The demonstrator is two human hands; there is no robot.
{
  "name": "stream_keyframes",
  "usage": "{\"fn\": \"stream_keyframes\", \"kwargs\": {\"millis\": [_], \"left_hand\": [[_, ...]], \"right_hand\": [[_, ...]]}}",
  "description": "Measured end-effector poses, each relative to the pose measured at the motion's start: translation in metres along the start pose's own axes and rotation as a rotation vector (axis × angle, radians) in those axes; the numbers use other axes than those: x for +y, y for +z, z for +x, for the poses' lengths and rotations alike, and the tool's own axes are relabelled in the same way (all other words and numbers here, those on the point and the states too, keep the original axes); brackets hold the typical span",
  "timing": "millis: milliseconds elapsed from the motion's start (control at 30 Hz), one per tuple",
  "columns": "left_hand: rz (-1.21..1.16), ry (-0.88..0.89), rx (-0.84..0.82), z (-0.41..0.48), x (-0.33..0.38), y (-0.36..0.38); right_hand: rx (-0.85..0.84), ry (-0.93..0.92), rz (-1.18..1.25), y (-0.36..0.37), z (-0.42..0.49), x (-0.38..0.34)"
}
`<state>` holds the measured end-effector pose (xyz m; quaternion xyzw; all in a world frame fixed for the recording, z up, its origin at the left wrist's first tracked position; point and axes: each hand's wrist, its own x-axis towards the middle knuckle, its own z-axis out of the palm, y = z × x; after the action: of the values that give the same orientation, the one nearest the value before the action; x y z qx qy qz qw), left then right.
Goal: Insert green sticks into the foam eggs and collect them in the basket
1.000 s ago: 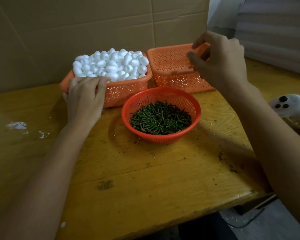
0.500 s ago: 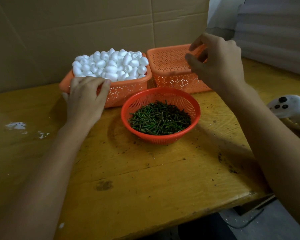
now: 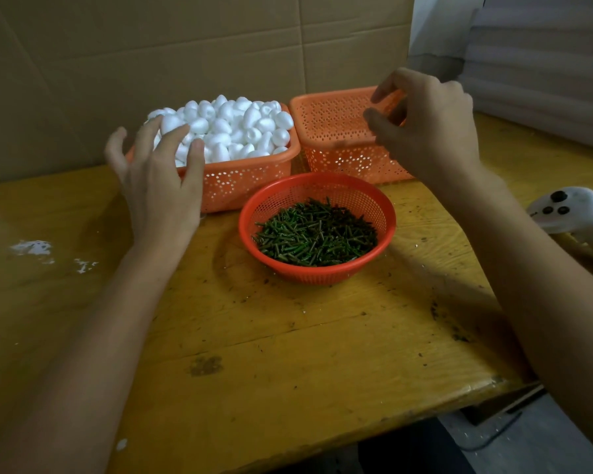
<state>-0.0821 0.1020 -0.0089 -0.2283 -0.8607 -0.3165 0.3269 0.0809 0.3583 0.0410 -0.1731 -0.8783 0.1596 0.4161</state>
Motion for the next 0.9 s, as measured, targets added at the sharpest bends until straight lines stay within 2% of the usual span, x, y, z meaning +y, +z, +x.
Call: {"fn": "stream_keyframes", "kwargs": {"millis": [167, 333, 433, 633, 800, 900], "left_hand": [[0.009, -0.072, 0.077, -0.001, 0.008, -0.005], [-0.030, 0.028, 0.251, -0.004, 0.014, -0.011], [-0.088, 0.070, 0.298, -0.004, 0.013, -0.009], [-0.210, 0.207, 0.290, -0.004, 0.011, -0.006], [-0.301, 0.318, 0.159, -0.010, 0.020, -0.001], [-0.342, 0.362, 0.077, -0.017, 0.027, 0.000]], "right_hand": [[-0.023, 0.001, 0.021, 0.001, 0.000, 0.001], [-0.044, -0.008, 0.052, 0.002, 0.002, 0.002], [-0.128, -0.074, 0.097, 0.001, 0.003, -0.001], [-0.343, -0.305, 0.043, 0.007, 0.002, -0.005], [-0.595, -0.462, 0.056, 0.013, -0.002, -0.009], [-0.719, -0.496, 0.036, 0.019, -0.007, -0.012]]}}
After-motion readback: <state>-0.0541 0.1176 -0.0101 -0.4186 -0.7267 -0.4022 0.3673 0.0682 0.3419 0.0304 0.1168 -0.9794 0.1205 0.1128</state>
